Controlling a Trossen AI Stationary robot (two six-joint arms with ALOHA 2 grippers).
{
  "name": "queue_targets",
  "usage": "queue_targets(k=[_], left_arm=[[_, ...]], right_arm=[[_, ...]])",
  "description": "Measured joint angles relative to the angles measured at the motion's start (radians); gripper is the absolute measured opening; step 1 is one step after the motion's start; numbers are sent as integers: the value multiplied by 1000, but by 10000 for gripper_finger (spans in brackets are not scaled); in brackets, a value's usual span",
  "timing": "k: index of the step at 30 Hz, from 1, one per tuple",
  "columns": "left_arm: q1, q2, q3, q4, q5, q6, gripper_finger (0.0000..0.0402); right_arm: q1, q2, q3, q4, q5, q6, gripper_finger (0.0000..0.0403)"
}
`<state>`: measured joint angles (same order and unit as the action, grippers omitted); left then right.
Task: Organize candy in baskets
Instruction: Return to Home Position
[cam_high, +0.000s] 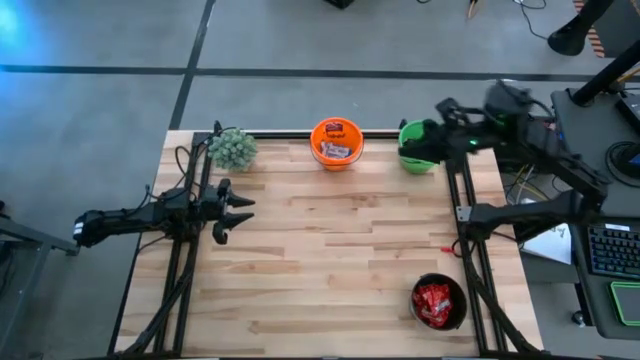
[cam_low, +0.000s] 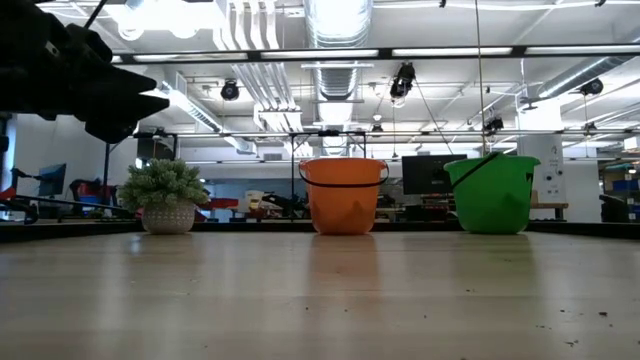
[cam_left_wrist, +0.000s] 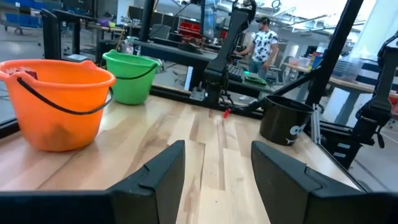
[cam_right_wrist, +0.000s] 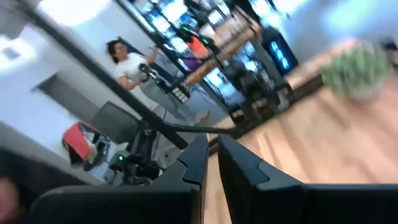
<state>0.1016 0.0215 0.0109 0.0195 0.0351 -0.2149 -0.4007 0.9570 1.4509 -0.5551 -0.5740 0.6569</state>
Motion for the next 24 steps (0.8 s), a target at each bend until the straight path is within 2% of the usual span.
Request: queue_targets(k=[9, 15, 17, 21, 24], left_arm=[[0, 32, 0, -4, -14, -39, 167], [0, 73, 1, -8, -36, -84, 167], [0, 84, 1, -8, -37, -94, 167], [0, 96, 2, -11, -38, -109, 167], [0, 98, 6, -16, -45, -109, 167]], right_arm=[[76, -177, -5, 12, 25, -358, 29], [76, -316, -75, -14, 30, -545, 29], [76, -369, -108, -60, 86, -572, 29], [76, -493, -190, -111, 263, -566, 29], [76, -573, -277, -124, 308, -565, 29]])
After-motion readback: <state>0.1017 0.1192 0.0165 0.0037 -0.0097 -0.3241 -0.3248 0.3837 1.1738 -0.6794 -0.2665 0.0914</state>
